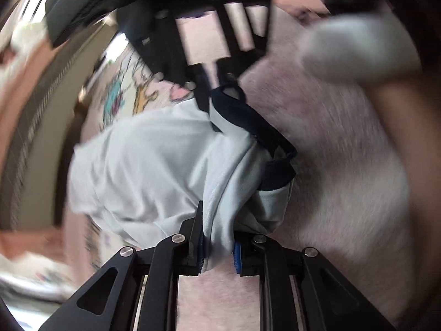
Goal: Fold clothes
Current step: 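Lift and fold the navy-trimmed end over the shirt strip with both grippers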
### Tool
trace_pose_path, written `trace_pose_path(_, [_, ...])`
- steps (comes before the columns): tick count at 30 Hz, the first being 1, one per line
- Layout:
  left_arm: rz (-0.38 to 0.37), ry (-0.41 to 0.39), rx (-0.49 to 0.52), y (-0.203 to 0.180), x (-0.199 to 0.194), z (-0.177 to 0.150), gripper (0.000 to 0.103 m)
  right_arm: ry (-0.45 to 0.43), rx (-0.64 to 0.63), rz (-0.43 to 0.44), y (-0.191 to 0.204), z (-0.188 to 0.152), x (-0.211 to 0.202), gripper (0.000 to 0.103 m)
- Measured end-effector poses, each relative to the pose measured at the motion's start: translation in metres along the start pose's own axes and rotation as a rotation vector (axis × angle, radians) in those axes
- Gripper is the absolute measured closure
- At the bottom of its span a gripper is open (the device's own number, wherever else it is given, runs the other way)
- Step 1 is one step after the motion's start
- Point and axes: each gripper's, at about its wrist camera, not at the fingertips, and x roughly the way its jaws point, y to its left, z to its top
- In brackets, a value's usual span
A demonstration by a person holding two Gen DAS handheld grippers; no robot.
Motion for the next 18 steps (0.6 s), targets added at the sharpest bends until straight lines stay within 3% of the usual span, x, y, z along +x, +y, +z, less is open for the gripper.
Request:
trace_pose_path(3, [-0.040,0.009,-0.113,0.009,-0.005,0.002,0.091,0.018,0.158,0.052,0.002,-0.008,-0.009,0.098])
trace_pose_path(10, [-0.070,0.035,-0.316,0.020,-0.015,0.000,0.091,0.015,0.398,0.108,0.003,-0.022,-0.034,0.098])
trace_pose_path(18, [-0.131,0.060,-0.481,0.047,-0.018,0.004,0.091,-0.008,0.619,0.163,-0.037,-0.010,-0.036,0.098])
